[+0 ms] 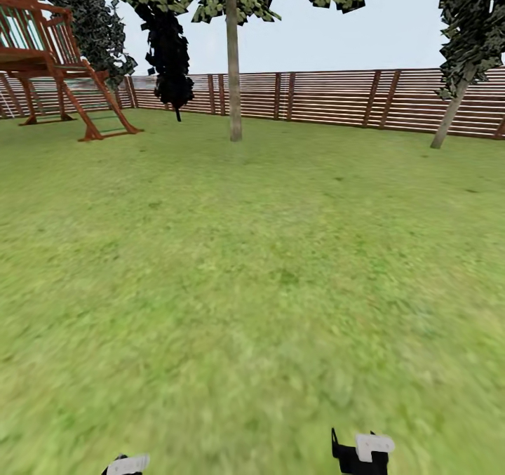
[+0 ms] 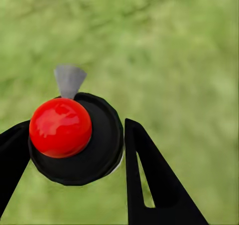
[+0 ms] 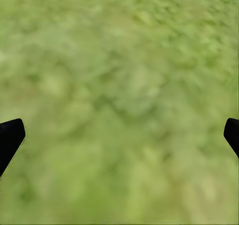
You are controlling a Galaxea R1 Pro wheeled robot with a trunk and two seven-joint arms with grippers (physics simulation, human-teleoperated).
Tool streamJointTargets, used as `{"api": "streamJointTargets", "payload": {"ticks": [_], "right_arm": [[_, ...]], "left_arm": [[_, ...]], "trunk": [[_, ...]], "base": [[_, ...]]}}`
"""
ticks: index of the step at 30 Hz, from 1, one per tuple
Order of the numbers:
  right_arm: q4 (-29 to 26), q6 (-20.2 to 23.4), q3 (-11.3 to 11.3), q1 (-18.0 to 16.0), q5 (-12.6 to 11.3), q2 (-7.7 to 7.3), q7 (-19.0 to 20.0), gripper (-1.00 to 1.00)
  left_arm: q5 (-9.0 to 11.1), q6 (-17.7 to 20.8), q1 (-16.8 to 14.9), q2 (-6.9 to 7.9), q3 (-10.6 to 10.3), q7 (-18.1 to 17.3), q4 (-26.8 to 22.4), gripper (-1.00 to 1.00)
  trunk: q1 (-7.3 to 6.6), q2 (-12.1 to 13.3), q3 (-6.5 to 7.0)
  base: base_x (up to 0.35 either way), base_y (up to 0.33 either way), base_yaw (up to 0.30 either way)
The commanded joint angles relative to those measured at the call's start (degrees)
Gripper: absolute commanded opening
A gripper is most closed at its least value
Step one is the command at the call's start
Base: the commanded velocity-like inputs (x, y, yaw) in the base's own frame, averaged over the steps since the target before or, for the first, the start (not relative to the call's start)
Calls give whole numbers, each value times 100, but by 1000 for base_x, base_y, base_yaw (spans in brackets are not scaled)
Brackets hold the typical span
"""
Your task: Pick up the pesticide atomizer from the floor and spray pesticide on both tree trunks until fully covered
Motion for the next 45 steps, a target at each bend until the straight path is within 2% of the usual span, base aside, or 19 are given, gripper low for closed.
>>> {"api": "streamJointTargets", "payload": {"ticks": [1,45], "right_arm": [[0,2,0,0,2,0,0,100],[0,7,0,0,3,0,-2,100]], "left_arm": [[0,0,0,0,0,2,-1,-100],[0,-1,0,0,0,2,-1,-100]], "trunk": [[0,0,0],[0,0,0]], "base": [[339,0,0],[339,0,0]]}}
